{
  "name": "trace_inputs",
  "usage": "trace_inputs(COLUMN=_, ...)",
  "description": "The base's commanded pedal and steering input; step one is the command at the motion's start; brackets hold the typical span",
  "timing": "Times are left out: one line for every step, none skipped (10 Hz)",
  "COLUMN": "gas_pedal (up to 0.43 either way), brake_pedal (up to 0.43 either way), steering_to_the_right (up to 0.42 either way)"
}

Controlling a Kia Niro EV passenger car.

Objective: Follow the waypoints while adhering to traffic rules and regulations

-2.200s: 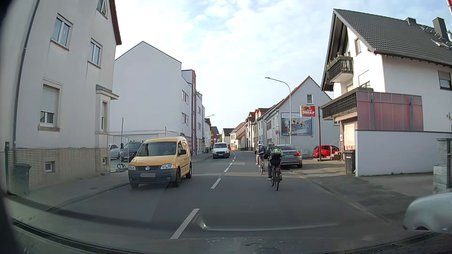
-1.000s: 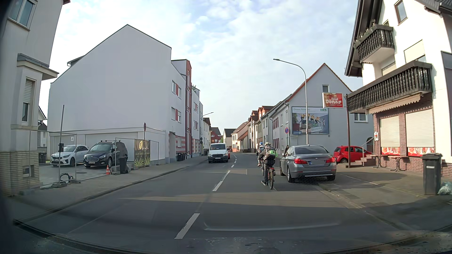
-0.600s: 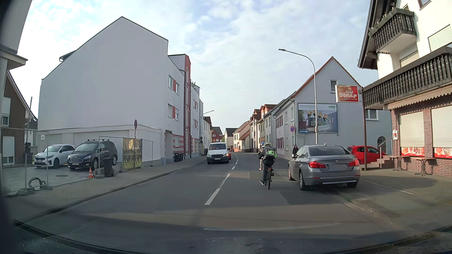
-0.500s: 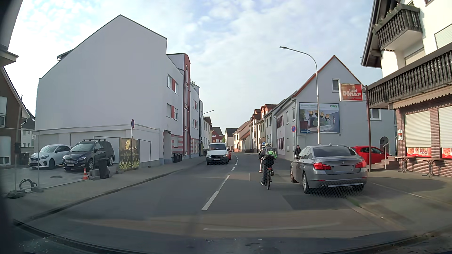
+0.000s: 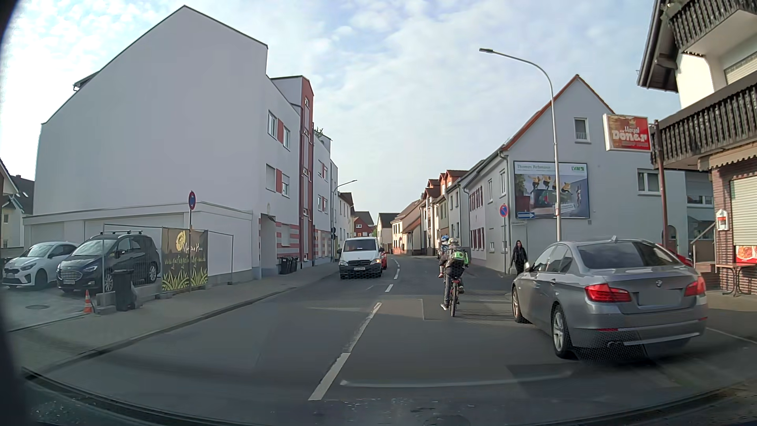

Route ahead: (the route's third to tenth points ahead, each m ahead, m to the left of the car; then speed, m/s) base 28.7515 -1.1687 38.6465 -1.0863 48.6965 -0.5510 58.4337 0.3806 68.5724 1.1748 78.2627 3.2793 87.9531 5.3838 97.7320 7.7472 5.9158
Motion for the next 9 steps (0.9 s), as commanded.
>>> trace_inputs(gas_pedal=0.118, brake_pedal=0.000, steering_to_the_right=0.000)
trace_inputs(gas_pedal=0.118, brake_pedal=0.000, steering_to_the_right=0.000)
trace_inputs(gas_pedal=0.118, brake_pedal=0.000, steering_to_the_right=0.000)
trace_inputs(gas_pedal=0.118, brake_pedal=0.000, steering_to_the_right=0.002)
trace_inputs(gas_pedal=0.118, brake_pedal=0.000, steering_to_the_right=0.004)
trace_inputs(gas_pedal=0.118, brake_pedal=0.000, steering_to_the_right=0.008)
trace_inputs(gas_pedal=0.118, brake_pedal=0.000, steering_to_the_right=0.010)
trace_inputs(gas_pedal=0.118, brake_pedal=0.000, steering_to_the_right=0.010)
trace_inputs(gas_pedal=0.118, brake_pedal=0.000, steering_to_the_right=0.013)
